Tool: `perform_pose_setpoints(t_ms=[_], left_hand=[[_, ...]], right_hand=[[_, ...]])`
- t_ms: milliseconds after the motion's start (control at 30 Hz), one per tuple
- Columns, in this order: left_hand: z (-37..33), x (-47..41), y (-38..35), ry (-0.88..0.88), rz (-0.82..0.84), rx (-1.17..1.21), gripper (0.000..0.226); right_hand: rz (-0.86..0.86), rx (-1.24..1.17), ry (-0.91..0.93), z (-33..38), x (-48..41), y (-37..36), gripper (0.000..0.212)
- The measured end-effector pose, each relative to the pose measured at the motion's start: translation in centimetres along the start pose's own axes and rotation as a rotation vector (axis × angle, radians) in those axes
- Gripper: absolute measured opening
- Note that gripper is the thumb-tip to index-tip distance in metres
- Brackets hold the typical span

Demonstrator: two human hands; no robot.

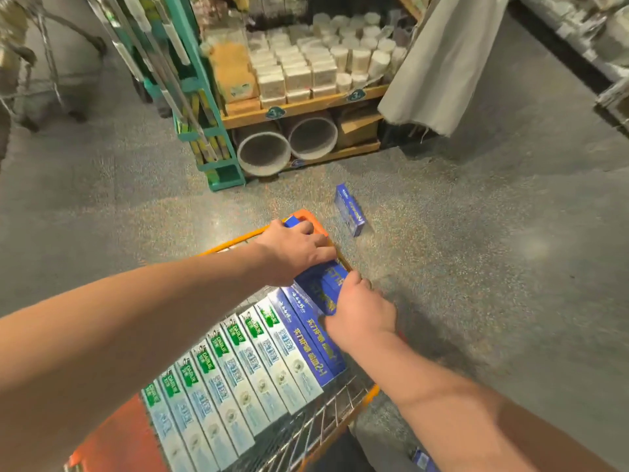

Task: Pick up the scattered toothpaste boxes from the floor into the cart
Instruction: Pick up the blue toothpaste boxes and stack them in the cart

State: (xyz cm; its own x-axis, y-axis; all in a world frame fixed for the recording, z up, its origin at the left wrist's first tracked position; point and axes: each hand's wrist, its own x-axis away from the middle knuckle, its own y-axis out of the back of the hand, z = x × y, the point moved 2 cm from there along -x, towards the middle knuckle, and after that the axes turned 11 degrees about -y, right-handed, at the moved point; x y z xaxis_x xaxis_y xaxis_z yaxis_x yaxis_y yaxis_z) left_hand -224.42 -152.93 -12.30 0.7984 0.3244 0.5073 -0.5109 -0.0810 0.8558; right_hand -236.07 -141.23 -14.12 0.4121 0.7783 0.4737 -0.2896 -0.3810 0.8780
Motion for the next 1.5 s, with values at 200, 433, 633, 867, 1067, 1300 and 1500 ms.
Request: perform_pose_setpoints(t_ms=[200, 433, 633, 867, 1067, 1300, 1500], left_hand=[[0.7, -3.5, -3.4, -0.145, -0.047, -0.037, 0.077], [0.0, -5.5, -9.0, -0.178, -0.128, -0.045, 0.08], [-1.8, -8.4, -11.9, -0.233, -0.113, 0.01, 0.084], [-2.3, -10.2, -13.7, -0.286, -0.056, 0.065, 0.104], [-2.5, -10.8, -16.2, -0.275, 0.041, 0.156, 0.103], [-2.7, -12.0, -17.5, -0.199, 0.093, 0.323, 0.078], [-3.4, -11.8, -17.8, -0.137, 0.153, 0.231, 0.078]], right_hand=[[-0.034, 0.042, -0.102, 0.3, -1.3, -4.0, 0.078], [0.02, 0.057, -0.198, 0.1, -2.7, -8.6, 0.075], [0.05, 0.046, -0.311, -1.3, -3.8, -12.3, 0.076], [0.09, 0.056, -0.356, -1.7, -5.0, -14.9, 0.08], [0.213, 0.006, -0.319, -1.9, -6.1, -16.7, 0.083], [0.255, -0.043, -0.287, -2.3, -6.7, -17.4, 0.102], [0.223, -0.02, -0.295, -2.0, -6.5, -17.0, 0.095]])
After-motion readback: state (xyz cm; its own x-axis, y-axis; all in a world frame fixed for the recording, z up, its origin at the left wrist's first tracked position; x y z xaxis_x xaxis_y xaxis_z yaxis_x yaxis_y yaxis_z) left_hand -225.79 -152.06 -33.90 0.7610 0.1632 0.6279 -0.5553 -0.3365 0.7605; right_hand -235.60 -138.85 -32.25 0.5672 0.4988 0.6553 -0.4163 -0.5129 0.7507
